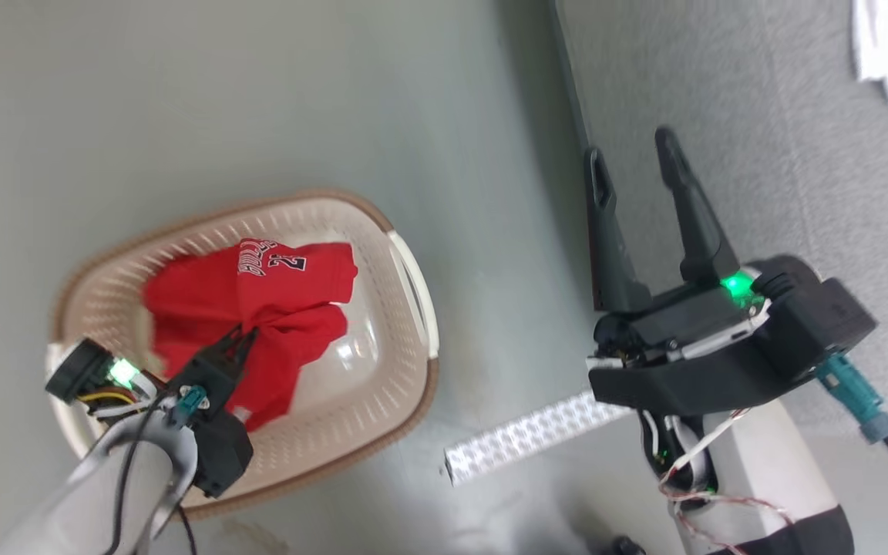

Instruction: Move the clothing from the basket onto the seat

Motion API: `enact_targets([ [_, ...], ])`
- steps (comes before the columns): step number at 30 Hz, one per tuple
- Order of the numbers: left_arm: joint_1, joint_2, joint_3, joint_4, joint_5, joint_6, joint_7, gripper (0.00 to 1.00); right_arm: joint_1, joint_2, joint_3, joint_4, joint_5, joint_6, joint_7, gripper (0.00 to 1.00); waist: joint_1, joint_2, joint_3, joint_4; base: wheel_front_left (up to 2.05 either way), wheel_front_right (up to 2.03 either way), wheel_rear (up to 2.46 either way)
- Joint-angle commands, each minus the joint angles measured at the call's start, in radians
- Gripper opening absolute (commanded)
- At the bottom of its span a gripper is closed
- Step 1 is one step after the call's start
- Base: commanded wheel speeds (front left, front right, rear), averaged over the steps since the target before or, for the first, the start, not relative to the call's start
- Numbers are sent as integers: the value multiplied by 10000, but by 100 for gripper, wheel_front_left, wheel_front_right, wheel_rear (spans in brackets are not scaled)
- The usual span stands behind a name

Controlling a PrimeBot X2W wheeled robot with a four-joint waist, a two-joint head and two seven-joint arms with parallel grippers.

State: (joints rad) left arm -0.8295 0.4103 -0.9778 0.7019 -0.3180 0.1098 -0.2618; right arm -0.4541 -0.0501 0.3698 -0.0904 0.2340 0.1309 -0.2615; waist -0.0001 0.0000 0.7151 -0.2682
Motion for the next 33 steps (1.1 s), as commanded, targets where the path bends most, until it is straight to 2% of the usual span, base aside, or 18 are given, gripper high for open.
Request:
enact_targets([
  [1, 406, 42, 264, -323, -68, 121, -51, 0, 249, -6, -27, 141, -92, -3, -45, 100, 1, 0, -1645, 684, 0, 0, 0],
  [6, 1397, -7, 1339, -1423, -226, 434, -51, 0, 761, -8, -23, 626, -224, -3, -44, 100, 1, 0, -2816, 942, 0, 0, 0],
  [12, 2548, -167, 2667, -2722, -113, 603, -52, 0, 1543, -234, 7, 1027, -62, -3, -45, 100, 1, 0, -4145, 1184, 0, 0, 0],
  [22, 3837, -610, 4398, -4402, 379, 363, -52, 0, 2650, -742, 357, 1629, 372, -3, -44, 100, 1, 0, -5992, 1312, 0, 0, 0],
  [27, 4244, -830, 4894, -4894, 591, 211, -52, 0, 2953, -929, 827, 1924, 691, -3, -44, 100, 1, 0, -6810, 1181, 0, 0, 0],
  [33, 4355, -1057, 5191, -5292, 803, -16, -52, 0, 3070, -1094, 1245, 2045, 913, -3, -44, 100, 1, 0, -7273, 1032, 0, 0, 0],
])
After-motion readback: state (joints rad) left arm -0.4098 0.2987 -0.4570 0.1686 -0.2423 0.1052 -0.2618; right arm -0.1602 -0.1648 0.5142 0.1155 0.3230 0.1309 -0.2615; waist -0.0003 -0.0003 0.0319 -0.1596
